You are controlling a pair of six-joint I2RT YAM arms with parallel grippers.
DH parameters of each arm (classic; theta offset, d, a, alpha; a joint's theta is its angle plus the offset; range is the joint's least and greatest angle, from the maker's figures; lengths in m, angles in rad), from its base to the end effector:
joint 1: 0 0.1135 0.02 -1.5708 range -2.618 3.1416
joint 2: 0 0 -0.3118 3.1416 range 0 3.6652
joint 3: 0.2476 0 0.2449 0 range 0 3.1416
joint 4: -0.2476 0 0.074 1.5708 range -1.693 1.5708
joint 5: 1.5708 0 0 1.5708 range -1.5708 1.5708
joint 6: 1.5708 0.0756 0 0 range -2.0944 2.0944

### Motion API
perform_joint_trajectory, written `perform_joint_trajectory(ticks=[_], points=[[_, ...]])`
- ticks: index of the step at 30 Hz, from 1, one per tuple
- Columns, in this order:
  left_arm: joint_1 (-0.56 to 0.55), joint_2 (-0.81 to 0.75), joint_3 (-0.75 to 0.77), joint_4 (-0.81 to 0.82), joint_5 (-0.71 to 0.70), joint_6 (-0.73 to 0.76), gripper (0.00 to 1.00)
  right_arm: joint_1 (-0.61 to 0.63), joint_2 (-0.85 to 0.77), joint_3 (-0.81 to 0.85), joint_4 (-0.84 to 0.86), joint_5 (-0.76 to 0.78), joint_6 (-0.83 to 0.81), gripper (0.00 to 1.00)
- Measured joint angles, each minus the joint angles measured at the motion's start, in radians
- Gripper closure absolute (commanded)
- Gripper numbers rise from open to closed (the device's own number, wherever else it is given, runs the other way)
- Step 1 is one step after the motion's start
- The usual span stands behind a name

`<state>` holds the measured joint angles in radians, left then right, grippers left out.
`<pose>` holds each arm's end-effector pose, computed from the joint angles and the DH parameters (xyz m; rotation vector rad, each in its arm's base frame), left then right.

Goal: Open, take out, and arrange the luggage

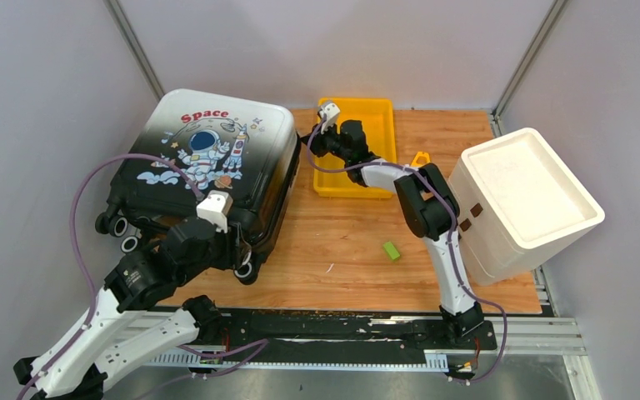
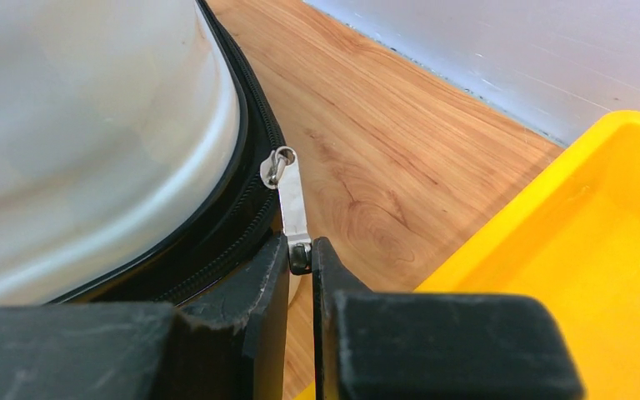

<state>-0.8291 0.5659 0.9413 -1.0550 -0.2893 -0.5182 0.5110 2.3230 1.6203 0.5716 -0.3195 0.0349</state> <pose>0.0629 -0.0368 0.3315 0.1932 2.2409 -0.4131 0.5096 0.3129 0.2145 -0.6435 1.6187 0.6753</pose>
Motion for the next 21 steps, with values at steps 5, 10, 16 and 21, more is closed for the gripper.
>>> perform_joint_trajectory(ticks=[5, 10, 16, 21], points=[[0.000, -0.018, 0.000, 0.004, 0.001, 0.004, 1.00, -0.013, 0.043, 0.060, -0.008, -0.050, 0.004, 1.00], [0.000, -0.043, 0.000, 0.009, 0.003, 0.007, 1.00, -0.023, 0.062, 0.099, -0.031, -0.085, 0.004, 1.00], [0.000, -0.059, 0.000, 0.011, 0.002, 0.008, 0.95, -0.032, 0.082, 0.134, -0.044, -0.125, 0.004, 0.96], [0.000, -0.059, 0.000, 0.004, -0.012, -0.004, 0.38, -0.034, 0.081, 0.135, -0.048, -0.127, 0.004, 0.68]])
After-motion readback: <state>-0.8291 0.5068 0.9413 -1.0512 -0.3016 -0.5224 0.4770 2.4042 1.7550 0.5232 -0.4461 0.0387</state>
